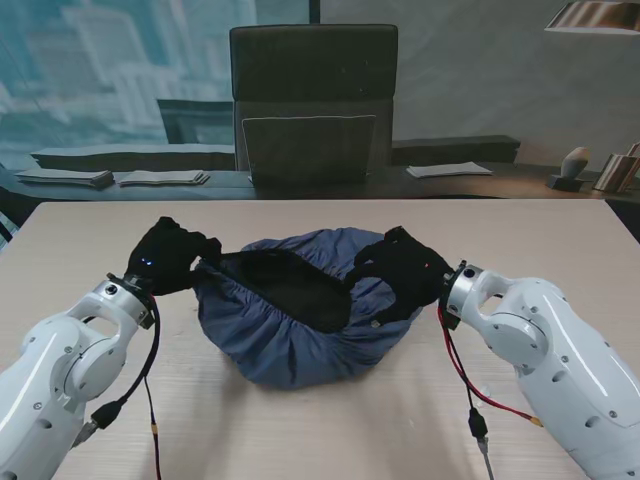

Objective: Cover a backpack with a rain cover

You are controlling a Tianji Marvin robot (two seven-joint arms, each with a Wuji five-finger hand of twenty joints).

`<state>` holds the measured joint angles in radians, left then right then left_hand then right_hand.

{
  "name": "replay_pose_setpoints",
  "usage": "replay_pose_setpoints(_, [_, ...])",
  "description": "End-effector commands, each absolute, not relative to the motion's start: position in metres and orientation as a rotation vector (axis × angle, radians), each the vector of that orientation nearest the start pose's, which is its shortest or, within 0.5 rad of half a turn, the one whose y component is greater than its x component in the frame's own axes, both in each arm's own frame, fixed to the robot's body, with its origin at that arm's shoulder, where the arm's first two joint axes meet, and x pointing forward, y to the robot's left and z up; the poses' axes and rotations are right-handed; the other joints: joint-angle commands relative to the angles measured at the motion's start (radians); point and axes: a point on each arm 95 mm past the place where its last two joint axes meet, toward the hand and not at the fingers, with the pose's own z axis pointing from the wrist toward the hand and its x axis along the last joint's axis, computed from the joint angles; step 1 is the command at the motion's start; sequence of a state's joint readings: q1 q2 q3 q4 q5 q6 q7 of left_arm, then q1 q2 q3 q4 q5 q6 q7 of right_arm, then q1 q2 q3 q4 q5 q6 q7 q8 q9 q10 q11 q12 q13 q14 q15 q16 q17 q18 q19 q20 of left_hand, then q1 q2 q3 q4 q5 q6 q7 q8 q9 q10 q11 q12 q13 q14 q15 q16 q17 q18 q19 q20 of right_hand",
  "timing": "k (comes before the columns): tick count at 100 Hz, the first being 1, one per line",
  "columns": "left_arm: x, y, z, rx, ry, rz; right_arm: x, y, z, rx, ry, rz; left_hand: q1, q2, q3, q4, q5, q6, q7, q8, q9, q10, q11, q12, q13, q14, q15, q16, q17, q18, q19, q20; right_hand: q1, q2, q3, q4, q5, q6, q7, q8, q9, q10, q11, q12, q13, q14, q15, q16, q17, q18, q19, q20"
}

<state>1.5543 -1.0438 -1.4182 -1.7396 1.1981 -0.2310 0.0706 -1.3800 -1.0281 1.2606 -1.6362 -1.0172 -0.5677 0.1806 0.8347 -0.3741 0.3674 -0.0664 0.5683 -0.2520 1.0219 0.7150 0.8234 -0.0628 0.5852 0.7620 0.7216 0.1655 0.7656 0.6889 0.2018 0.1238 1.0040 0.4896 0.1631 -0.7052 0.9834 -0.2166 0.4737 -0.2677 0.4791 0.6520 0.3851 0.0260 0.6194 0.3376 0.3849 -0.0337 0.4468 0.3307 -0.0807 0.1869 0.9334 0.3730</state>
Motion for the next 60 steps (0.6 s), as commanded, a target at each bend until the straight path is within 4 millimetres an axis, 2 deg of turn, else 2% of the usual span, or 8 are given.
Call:
replay_pose_setpoints(1, [0.418, 0.051, -0.232, -0.784, 1.475, -1.442, 0.426, 0.007, -0.246, 0.66, 1.944, 1.663, 0.037, -0.001, 0.053, -0.029, 0.02, 0.016, 0.048, -0.003, 0.013, 0.01, -0.009, -0.014, 0.018, 0.009, -0.016, -0.012, -0.004, -0.026, -0.032, -0.008, 0.018, 0.017, -0.042, 0.029, -0.087, -0.03, -0.045, -0.074, -0.068, -0.025, -0.023, -0.023, -0.053, -0.018, -0.037, -0.015, -0.023, 0.007, -0.046, 0.024])
replay_pose_setpoints(14, [0.42, 0.055, -0.237, -0.818, 1.479, -1.44, 0.426, 0.008, -0.252, 0.667, 1.898, 1.685, 0.038, -0.001, 0.055, -0.032, 0.015, 0.011, 0.05, -0.005, 0.005, 0.005, -0.017, -0.018, 0.008, 0.009, -0.025, -0.017, -0.002, -0.034, -0.039, -0.012, 0.098, 0.047, -0.078, 0.044, -0.098, -0.122, -0.023, -0.126, -0.057, -0.031, -0.011, -0.021, -0.039, -0.019, -0.029, -0.008, -0.019, 0.0, -0.042, 0.061])
replay_pose_setpoints(21, [0.421, 0.054, -0.24, -0.824, 1.483, -1.455, 0.427, 0.013, -0.256, 0.631, 1.818, 1.716, 0.037, -0.002, 0.057, -0.032, 0.013, 0.006, 0.049, -0.007, 0.003, 0.002, -0.02, -0.02, 0.006, 0.011, -0.029, -0.02, -0.002, -0.035, -0.04, -0.012, 0.151, 0.108, -0.129, 0.061, -0.011, -0.156, 0.033, -0.138, -0.006, -0.031, 0.007, -0.013, -0.008, -0.022, -0.003, -0.003, 0.0, 0.001, -0.016, 0.076])
replay_pose_setpoints(33, [0.422, 0.05, -0.244, -0.834, 1.491, -1.463, 0.43, 0.031, -0.266, 0.675, 1.807, 1.753, 0.035, -0.004, 0.061, -0.032, 0.01, 0.002, 0.05, -0.009, 0.003, 0.001, -0.022, -0.023, 0.007, 0.008, -0.034, -0.025, -0.001, -0.037, -0.043, -0.014, 0.181, 0.082, 0.051, 0.06, 0.115, -0.181, 0.096, -0.165, 0.035, -0.036, 0.009, -0.008, 0.002, -0.032, 0.021, -0.004, -0.002, -0.009, 0.033, 0.054])
replay_pose_setpoints(47, [0.421, 0.047, -0.247, -0.839, 1.507, -1.462, 0.433, 0.05, -0.279, 0.717, 1.869, 1.747, 0.03, -0.006, 0.066, -0.034, 0.011, -0.002, 0.052, -0.011, 0.002, 0.002, -0.022, -0.025, 0.015, -0.019, -0.034, -0.03, -0.001, -0.037, -0.044, -0.015, 0.198, 0.09, 0.091, 0.065, 0.124, -0.193, 0.1, -0.176, 0.022, -0.046, 0.01, -0.006, -0.015, -0.041, 0.028, -0.001, -0.008, -0.017, 0.044, 0.045])
replay_pose_setpoints(56, [0.422, 0.046, -0.249, -0.843, 1.512, -1.465, 0.434, 0.063, -0.289, 0.766, 1.914, 1.738, 0.029, -0.005, 0.067, -0.034, 0.011, -0.003, 0.052, -0.012, 0.002, 0.001, -0.021, -0.026, 0.018, -0.024, -0.037, -0.032, -0.001, -0.037, -0.044, -0.015, 0.199, 0.045, 0.093, 0.057, 0.096, -0.191, 0.086, -0.19, -0.009, -0.051, -0.002, -0.011, -0.035, -0.044, 0.017, -0.006, -0.01, -0.019, 0.027, 0.027])
replay_pose_setpoints(58, [0.422, 0.046, -0.25, -0.844, 1.512, -1.466, 0.435, 0.065, -0.291, 0.77, 1.937, 1.718, 0.029, -0.006, 0.068, -0.034, 0.011, -0.003, 0.052, -0.012, 0.002, 0.001, -0.022, -0.026, 0.01, 0.004, -0.039, -0.032, -0.001, -0.037, -0.044, -0.015, 0.195, 0.036, 0.087, 0.053, 0.077, -0.189, 0.078, -0.196, -0.025, -0.052, -0.007, -0.013, -0.046, -0.045, 0.011, -0.009, -0.011, -0.021, 0.009, 0.016])
replay_pose_setpoints(60, [0.422, 0.046, -0.25, -0.845, 1.512, -1.467, 0.436, 0.067, -0.293, 0.768, 1.962, 1.693, 0.028, -0.005, 0.068, -0.034, 0.011, -0.004, 0.053, -0.011, 0.0, -0.001, -0.022, -0.026, 0.014, -0.018, -0.036, -0.032, -0.001, -0.037, -0.044, -0.015, 0.191, 0.027, 0.079, 0.049, 0.052, -0.188, 0.071, -0.202, -0.048, -0.057, -0.013, -0.016, -0.061, -0.048, 0.003, -0.013, -0.013, -0.022, -0.01, 0.005])
